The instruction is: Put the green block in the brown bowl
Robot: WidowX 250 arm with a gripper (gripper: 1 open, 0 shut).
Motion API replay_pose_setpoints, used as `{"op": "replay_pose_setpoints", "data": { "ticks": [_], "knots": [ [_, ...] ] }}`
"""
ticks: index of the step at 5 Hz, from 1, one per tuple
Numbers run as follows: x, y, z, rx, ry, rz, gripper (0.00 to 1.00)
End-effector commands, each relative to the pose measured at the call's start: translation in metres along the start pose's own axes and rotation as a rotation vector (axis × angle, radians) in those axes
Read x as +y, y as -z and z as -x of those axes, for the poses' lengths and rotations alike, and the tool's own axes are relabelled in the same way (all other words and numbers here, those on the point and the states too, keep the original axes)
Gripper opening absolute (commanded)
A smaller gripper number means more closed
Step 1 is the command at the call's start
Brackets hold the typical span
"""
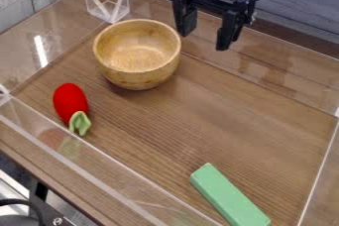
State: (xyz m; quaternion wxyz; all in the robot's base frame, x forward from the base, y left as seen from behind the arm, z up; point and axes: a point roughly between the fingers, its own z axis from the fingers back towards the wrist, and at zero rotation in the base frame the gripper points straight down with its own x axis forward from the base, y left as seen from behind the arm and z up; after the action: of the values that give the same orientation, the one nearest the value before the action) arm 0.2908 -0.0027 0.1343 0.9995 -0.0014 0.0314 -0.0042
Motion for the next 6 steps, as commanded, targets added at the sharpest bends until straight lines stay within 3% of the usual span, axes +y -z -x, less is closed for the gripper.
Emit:
{"op": "replay_pose_setpoints", "data": {
  "ticks": [1, 2, 3, 4, 5, 6],
  "knots": [
    [-0.002, 0.01, 0.015, 0.028, -0.095, 0.007, 1.0],
    [-0.014, 0.034, 0.051, 0.08, -0.257, 0.035, 1.0],
    [-0.043, 0.047, 0.086, 0.065, -0.503, 0.086, 1.0],
    [-0.069, 0.064, 0.101, 0.041, -0.747, 0.144, 1.0],
    [-0.082, 0.087, 0.1, 0.021, -0.931, 0.169, 1.0],
    [-0.088, 0.101, 0.096, 0.005, -1.018, 0.167, 1.0]
  ]
}}
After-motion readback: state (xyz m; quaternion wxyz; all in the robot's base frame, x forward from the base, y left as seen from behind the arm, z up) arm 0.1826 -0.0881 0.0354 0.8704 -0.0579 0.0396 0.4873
